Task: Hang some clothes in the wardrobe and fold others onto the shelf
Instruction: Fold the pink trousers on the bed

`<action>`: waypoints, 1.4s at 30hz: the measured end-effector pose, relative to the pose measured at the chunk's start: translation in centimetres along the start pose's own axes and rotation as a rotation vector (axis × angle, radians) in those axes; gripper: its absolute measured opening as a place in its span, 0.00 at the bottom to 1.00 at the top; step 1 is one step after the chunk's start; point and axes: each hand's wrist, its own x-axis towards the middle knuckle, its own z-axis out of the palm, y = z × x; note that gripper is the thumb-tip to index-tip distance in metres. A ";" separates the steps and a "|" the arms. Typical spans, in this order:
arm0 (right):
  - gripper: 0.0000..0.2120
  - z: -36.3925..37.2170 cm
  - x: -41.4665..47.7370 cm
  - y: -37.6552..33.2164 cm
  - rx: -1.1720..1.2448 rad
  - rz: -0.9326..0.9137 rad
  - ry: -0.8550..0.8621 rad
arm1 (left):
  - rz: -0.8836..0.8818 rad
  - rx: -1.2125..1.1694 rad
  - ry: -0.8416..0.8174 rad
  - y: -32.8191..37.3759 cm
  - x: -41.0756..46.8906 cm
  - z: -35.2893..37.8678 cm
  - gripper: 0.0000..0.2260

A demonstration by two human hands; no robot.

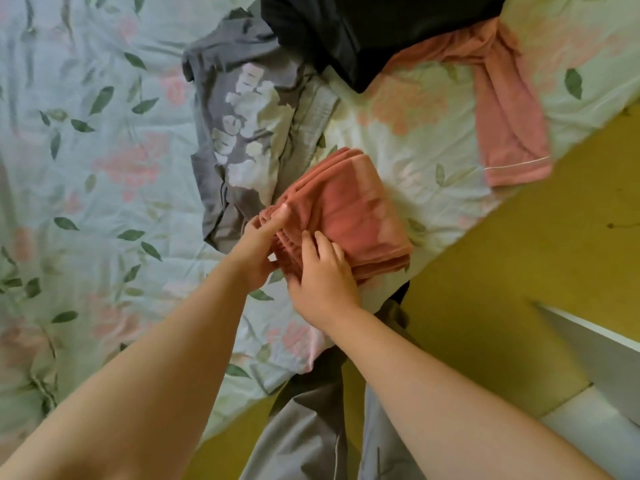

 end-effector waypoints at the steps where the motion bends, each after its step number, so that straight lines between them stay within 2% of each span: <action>1: 0.28 0.4 -0.4 0.4 0.111 0.007 0.054 | -0.006 0.009 0.027 -0.5 0.7 0.1 0.34; 3: 0.14 0.7 -1.3 1.0 0.312 0.093 0.225 | -0.025 -0.007 0.118 -1.1 1.9 0.9 0.37; 4: 0.10 1.0 -1.5 1.2 0.396 0.210 0.298 | -0.029 -0.028 0.150 -1.2 2.4 1.3 0.37; 6: 0.18 1.4 -1.6 1.2 0.648 0.599 0.340 | -0.034 -0.090 0.182 -1.2 3.2 1.8 0.32; 8: 0.28 1.7 -1.3 1.0 1.082 1.048 0.171 | -0.060 -0.140 0.147 -1.4 3.7 1.7 0.30; 9: 0.33 2.1 -1.2 1.1 1.274 1.175 0.047 | -0.081 -0.161 0.110 -1.6 3.8 1.5 0.29; 10: 0.37 2.5 -1.3 1.2 1.414 1.219 -0.059 | -0.102 -0.177 0.068 -1.8 4.0 1.2 0.27; 13: 0.43 4.4 -1.2 2.1 1.532 1.130 -0.163 | -0.133 -0.192 -0.030 -2.4 4.2 0.1 0.23; 16: 0.51 5.9 -0.8 3.5 1.540 1.066 -0.097 | -0.140 -0.197 -0.094 -3.0 4.3 -0.7 0.25; 19: 0.51 6.5 -0.6 4.2 1.550 1.035 -0.037 | -0.151 -0.188 -0.113 -3.7 4.0 -1.0 0.27; 25: 0.35 4.8 -1.2 3.4 1.649 0.848 -0.010 | -0.112 -0.174 -0.099 -3.0 1.1 0.3 0.23; 27: 0.29 3.0 -2.7 2.4 1.664 0.816 0.005 | -0.075 -0.172 -0.032 -2.1 -1.0 1.1 0.28; 30: 0.29 -0.3 -6.6 1.0 1.622 0.866 0.050 | 0.027 -0.083 0.070 -0.6 -5.2 2.6 0.42; 32: 0.31 -2.5 -9.8 0.2 1.634 0.896 0.068 | 0.078 -0.007 0.080 0.4 -8.8 4.6 0.44; 35: 0.36 -6.0 -15.2 -0.5 1.794 0.860 0.110 | 0.182 0.161 0.046 1.6 -14.9 8.7 0.36; 37: 0.35 -8.0 -19.1 -0.3 1.913 0.792 0.176 | 0.290 0.297 -0.011 2.0 -18.9 11.9 0.31; 40: 0.30 -10.7 -25.0 0.8 2.059 0.598 0.280 | 0.490 0.484 -0.159 2.4 -24.1 17.1 0.25; 42: 0.26 -12.4 -29.2 1.6 2.145 0.436 0.371 | 0.607 0.611 -0.278 2.3 -27.7 21.1 0.25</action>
